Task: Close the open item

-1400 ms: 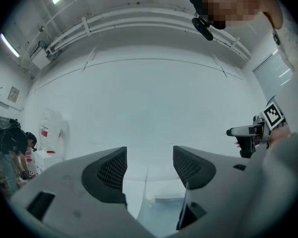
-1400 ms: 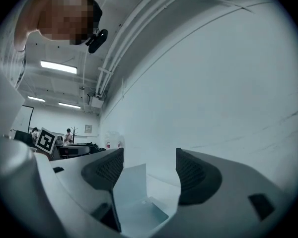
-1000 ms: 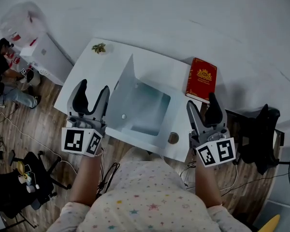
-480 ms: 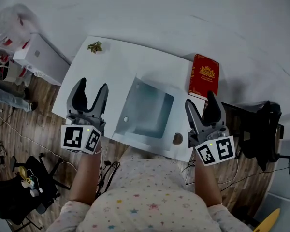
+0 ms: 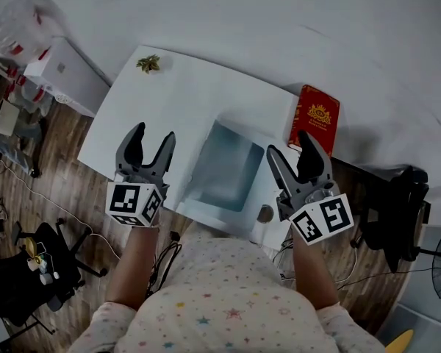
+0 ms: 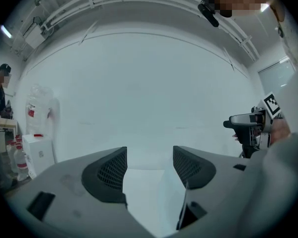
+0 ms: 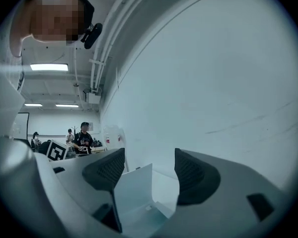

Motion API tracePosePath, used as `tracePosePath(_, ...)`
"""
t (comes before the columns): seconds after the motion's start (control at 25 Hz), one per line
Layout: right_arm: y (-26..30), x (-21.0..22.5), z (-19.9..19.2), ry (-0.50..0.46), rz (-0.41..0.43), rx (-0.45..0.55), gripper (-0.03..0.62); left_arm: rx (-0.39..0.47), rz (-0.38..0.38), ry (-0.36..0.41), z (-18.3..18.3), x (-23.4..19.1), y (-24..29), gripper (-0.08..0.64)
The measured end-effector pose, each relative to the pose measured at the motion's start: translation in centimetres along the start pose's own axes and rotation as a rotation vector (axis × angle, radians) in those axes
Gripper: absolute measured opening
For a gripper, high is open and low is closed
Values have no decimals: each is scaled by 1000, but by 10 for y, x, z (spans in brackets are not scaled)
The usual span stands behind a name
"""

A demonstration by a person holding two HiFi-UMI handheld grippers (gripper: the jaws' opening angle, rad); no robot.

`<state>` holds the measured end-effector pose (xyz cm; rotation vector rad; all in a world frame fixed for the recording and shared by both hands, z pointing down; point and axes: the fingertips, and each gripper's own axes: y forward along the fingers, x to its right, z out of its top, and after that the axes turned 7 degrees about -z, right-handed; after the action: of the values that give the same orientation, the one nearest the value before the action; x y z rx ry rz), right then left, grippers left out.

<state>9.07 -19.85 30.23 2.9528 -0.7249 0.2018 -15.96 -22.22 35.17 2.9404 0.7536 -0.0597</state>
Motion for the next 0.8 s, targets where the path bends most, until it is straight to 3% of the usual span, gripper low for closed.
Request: tracePosePath(0.8, 57, -61, -57, 110, 217, -173, 289, -34, 53, -40, -30, 0, -14, 268)
